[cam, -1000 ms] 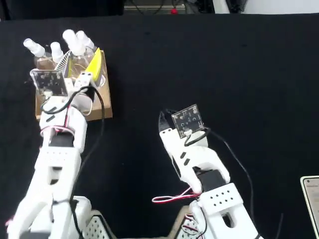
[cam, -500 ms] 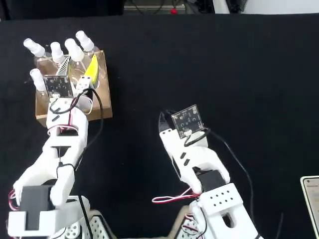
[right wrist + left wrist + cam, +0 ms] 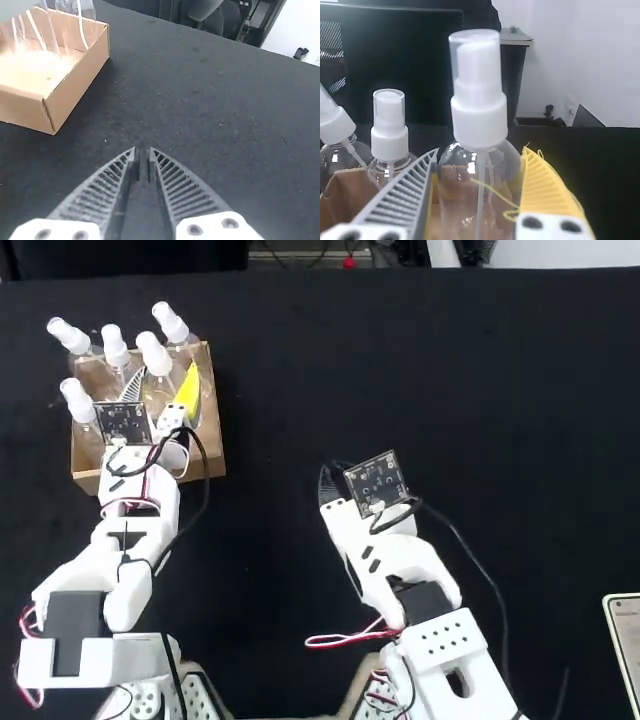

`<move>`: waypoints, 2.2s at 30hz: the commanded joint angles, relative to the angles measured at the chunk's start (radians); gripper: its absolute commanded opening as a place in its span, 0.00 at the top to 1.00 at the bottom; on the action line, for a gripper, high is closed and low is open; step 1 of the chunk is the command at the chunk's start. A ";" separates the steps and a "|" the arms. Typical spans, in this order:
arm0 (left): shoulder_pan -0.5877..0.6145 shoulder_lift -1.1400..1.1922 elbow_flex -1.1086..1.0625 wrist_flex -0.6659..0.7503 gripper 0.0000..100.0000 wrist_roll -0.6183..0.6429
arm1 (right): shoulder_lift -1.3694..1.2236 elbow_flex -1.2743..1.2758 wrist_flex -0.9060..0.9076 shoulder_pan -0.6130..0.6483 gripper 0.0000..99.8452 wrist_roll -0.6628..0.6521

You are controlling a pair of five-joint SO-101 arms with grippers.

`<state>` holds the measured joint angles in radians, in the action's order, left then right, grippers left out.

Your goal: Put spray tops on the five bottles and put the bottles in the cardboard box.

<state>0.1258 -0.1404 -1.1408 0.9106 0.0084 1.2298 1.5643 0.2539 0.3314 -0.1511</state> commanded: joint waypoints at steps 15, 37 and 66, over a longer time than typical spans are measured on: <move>-0.041 0.055 0.050 0.023 0.90 -0.008 | -0.001 -0.005 -0.026 -0.012 0.97 -0.009; -0.065 0.207 -0.076 0.279 0.90 -0.005 | -0.001 -0.007 -0.026 -0.012 0.97 -0.012; -0.068 0.209 -0.148 0.278 0.76 -0.002 | -0.001 -0.008 -0.026 -0.015 0.97 -0.014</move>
<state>0.0706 0.0713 -1.2835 1.1715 0.0069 1.2298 1.5643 0.2539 0.3314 -0.1573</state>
